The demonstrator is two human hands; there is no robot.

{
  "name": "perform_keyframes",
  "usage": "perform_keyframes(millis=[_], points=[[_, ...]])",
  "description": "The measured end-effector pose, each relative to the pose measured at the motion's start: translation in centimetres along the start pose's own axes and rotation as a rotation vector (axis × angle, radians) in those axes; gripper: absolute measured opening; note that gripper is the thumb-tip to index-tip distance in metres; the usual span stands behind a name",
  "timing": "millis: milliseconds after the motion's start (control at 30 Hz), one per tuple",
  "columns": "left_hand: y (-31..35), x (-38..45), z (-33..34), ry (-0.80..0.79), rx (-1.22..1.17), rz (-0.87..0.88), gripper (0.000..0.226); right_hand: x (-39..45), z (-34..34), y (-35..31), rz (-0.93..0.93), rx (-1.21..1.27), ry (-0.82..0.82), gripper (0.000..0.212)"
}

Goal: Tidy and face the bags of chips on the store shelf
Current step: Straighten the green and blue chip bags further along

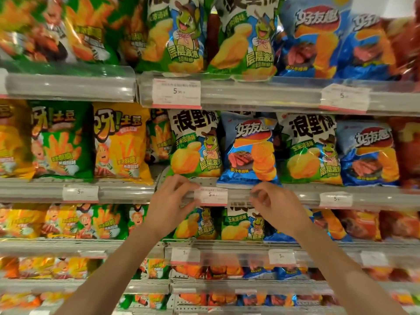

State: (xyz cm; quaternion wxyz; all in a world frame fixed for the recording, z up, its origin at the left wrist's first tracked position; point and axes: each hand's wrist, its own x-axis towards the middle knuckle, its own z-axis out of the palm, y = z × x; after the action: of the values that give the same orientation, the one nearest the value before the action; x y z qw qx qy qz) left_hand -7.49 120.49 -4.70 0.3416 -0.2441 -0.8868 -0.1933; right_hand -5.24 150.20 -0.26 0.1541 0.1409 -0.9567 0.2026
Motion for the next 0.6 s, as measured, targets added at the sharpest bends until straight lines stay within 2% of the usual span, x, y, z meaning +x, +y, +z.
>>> perform_keyframes(millis=[167,233,333,467,600], points=[[0.0,0.1,0.2,-0.001,-0.055,-0.064,0.039,4.1,-2.0,-3.7,-0.035,0.180,0.112,0.017],[0.0,0.2,0.1,-0.008,-0.064,-0.079,0.039,6.5,-1.9,-5.7,-0.101,0.236,0.139,0.021],[0.1,0.2,0.0,-0.024,-0.072,-0.103,0.039,10.6,-0.6,-8.1,-0.131,0.238,0.101,0.051],[0.2,0.2,0.0,-0.031,-0.092,-0.122,0.039,14.9,1.2,-9.7,-0.015,0.406,-0.063,0.097],[0.3,0.1,0.0,-0.019,-0.114,-0.118,0.039,15.9,1.5,-9.5,0.005,0.549,-0.130,0.100]])
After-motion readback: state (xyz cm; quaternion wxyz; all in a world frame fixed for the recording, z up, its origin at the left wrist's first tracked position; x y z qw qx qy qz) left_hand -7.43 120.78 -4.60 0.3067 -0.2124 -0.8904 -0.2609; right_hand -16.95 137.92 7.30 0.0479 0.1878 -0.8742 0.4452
